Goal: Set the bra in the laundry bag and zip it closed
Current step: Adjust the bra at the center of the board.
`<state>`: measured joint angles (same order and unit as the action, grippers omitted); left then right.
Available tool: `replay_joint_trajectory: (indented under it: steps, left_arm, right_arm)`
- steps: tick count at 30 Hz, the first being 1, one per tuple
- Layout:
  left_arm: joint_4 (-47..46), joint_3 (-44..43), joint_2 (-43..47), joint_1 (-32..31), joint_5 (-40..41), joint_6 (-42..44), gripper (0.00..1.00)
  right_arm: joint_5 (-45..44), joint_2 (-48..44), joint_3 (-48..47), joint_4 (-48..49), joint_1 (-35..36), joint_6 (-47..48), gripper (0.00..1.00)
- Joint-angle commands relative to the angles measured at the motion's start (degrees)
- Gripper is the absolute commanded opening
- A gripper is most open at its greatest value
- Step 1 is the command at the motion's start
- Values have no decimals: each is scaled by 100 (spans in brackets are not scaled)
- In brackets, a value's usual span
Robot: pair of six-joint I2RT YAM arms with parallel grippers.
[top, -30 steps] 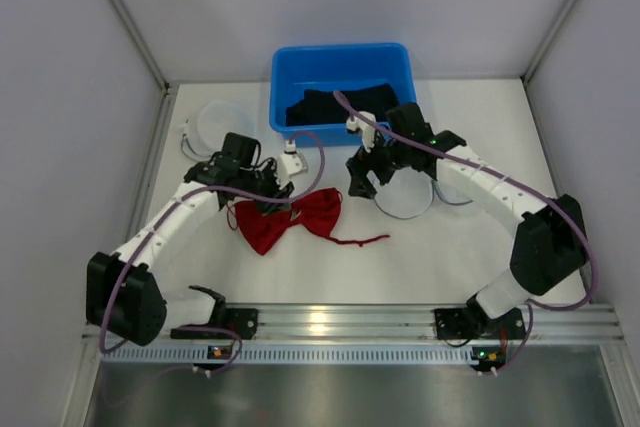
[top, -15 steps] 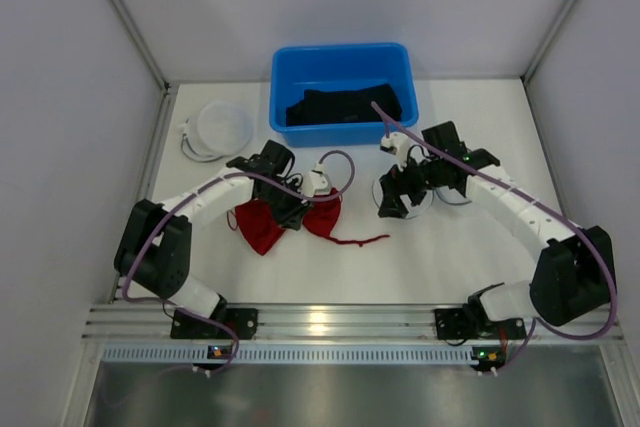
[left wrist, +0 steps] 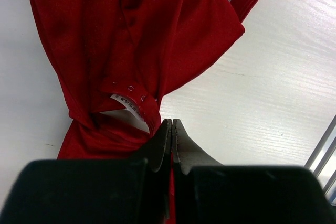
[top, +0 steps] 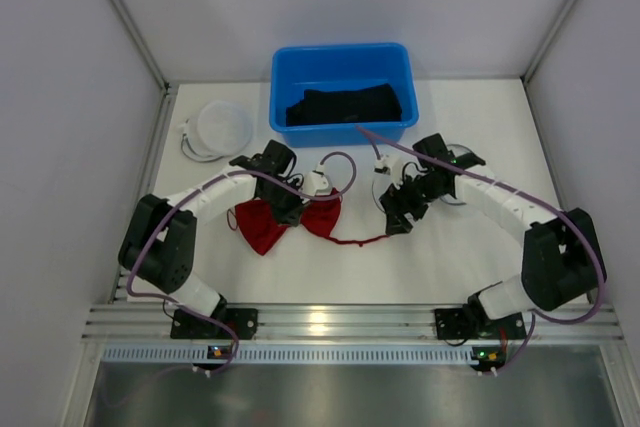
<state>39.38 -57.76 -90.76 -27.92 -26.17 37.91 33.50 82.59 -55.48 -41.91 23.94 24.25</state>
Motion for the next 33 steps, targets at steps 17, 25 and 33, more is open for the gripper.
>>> replay_joint_trajectory:
  steps: [17, 25, 33]
  left_arm:
    - [-88, -68, 507, 358, -291, -390, 39]
    - [-132, -280, -187, 349, -362, -390, 41]
    - [-211, -333, -346, 340, -397, -328, 7]
  right_arm:
    - [-634, 223, 82, -133, 796, 519, 86]
    - [-695, 258, 90, -151, 796, 502, 90]
    - [-669, 337, 29, -142, 796, 493, 88]
